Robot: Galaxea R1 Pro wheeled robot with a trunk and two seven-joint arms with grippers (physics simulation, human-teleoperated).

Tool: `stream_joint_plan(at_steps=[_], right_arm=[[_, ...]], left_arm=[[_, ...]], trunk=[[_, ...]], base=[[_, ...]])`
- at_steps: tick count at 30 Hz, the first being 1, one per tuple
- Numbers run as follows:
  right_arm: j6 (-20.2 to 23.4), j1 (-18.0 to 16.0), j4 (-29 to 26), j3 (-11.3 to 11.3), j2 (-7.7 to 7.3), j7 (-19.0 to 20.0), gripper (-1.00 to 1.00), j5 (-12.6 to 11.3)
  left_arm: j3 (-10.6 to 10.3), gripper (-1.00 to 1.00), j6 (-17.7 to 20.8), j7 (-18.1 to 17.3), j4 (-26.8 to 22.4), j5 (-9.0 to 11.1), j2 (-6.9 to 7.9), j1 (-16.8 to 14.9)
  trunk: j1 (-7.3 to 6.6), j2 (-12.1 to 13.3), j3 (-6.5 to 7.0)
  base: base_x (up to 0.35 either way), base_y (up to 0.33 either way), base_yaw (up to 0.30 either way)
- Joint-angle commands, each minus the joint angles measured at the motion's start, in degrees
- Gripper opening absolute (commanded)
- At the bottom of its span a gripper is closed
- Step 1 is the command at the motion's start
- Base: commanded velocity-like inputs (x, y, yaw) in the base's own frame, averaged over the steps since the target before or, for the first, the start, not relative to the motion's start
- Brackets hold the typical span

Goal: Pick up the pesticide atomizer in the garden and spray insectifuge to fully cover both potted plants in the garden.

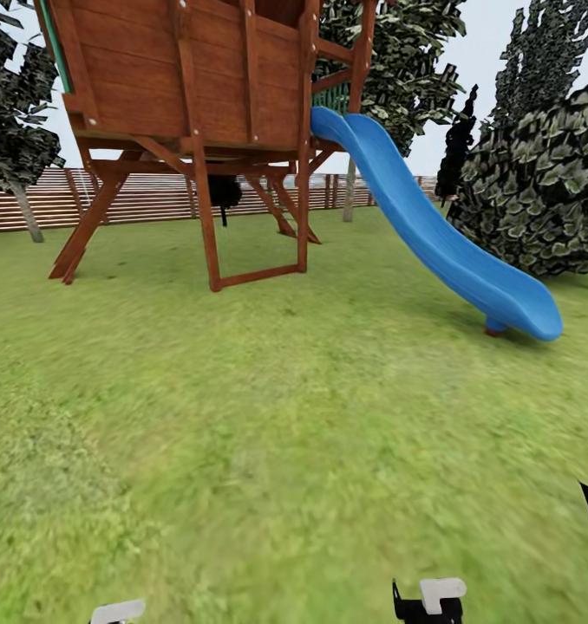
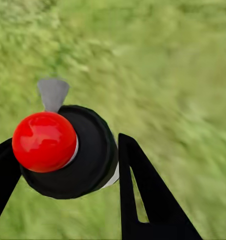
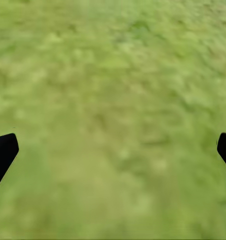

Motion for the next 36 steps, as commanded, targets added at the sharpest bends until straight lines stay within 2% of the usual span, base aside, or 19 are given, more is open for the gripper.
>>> stream_joint_plan(at_steps=[1, 36], right_arm=[[-0.1, 0.0, 0.0, 0.0, 0.0, -0.5, 1.0, 0.6], [-0.1, 0.0, 0.0, 0.0, 0.18, -0.5, 1.0, 0.5]], left_arm=[[0.4, -1.0, -0.2, 0.1, 0.1, -0.6, 0.0, 0.0], [0.4, -1.0, -0.2, 0.1, 0.1, -0.6, 0.0, -0.1]], trunk=[[0.02, 0.0, -0.05], [0.02, 0.0, -0.05]], base=[[0.339, 0.0, 0.0], [0.339, 0.0, 0.0]])
